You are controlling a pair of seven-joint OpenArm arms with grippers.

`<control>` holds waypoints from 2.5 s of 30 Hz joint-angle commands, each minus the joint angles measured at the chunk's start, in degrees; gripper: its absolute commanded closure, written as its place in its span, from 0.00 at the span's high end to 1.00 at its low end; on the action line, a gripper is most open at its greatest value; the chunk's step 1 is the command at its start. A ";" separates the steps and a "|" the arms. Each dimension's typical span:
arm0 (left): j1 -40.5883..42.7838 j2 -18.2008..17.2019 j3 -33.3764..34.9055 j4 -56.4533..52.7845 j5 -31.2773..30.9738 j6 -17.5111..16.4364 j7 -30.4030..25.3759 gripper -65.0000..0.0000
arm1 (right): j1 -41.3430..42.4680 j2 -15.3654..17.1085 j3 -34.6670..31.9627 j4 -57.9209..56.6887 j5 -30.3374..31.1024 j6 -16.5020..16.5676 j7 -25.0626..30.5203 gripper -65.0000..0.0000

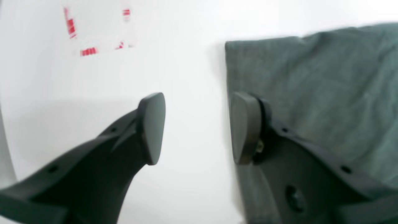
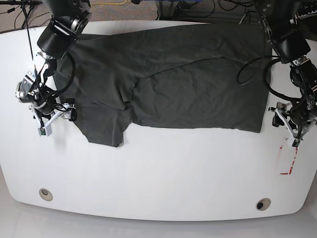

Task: Fold the T-shirt properly
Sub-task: 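Release the edge and move both grippers to the shirt's opposite edge, then grasp the opposite edge with both grippers and fold it over toward the held edge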

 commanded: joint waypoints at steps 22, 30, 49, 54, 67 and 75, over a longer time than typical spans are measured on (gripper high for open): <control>-2.53 -1.56 -0.43 -0.97 0.04 0.21 -1.14 0.49 | -0.66 -4.04 0.01 -0.91 -0.54 0.49 3.42 0.75; -2.62 -1.30 -0.34 -1.15 0.04 0.21 -1.14 0.49 | -0.92 -4.04 0.01 -0.91 -0.45 0.49 3.42 0.53; -10.27 -1.30 7.40 -24.27 -0.05 0.21 -11.69 0.56 | -1.01 -3.78 0.01 -0.73 -0.54 0.49 3.51 0.03; -11.76 -1.30 7.49 -28.40 -0.05 0.21 -13.18 0.63 | -1.01 -3.78 0.01 -0.73 -0.54 0.49 3.42 0.03; -12.20 -1.12 12.76 -31.48 -0.23 0.21 -14.06 0.63 | -0.83 -3.87 0.01 -0.65 -0.54 0.49 3.42 0.03; -12.11 0.72 13.29 -31.39 -0.14 0.21 -14.15 0.22 | -0.74 -3.87 -0.08 -0.56 -0.54 0.49 3.33 0.02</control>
